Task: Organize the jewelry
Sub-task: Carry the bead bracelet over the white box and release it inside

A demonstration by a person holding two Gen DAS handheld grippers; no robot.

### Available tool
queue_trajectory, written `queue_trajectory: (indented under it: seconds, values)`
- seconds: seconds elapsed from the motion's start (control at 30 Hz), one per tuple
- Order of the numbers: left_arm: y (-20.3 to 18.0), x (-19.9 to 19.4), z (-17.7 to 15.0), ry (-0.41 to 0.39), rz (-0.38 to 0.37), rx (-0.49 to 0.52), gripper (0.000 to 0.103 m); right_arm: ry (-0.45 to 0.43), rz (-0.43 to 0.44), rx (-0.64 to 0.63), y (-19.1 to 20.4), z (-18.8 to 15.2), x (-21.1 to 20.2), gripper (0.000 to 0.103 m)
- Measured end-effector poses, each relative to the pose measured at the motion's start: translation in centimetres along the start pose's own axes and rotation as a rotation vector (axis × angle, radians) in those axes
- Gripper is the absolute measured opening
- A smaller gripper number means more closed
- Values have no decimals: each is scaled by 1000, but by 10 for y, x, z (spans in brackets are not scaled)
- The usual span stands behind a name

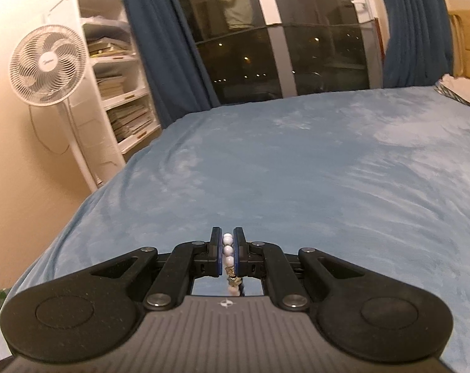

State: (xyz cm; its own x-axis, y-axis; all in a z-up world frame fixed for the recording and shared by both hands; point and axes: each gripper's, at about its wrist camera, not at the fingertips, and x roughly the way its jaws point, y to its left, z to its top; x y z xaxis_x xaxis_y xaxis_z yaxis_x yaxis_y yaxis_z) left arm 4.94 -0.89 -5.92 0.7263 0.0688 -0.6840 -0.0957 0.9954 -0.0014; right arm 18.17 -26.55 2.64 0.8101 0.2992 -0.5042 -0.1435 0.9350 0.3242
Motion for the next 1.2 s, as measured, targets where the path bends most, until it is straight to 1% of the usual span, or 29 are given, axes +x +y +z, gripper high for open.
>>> queue_trajectory:
  seconds: [0.37,0.53,0.8,1.0,1.2]
  values:
    - [0,0,0,0,0,0,59,-17,49,-16,12,0,-5,103]
    - [0,0,0,0,0,0,60,-25,88,-20,24,2,-7,103]
    - [0,0,0,1,0,0,60,-31,203,-63,63,4,-13,103]
    - [0,-1,0,0,0,1,60,-16,304,-108,95,-1,-14,103]
    - [0,-1,0,1,0,2,60,0,383,-141,117,-3,-17,103]
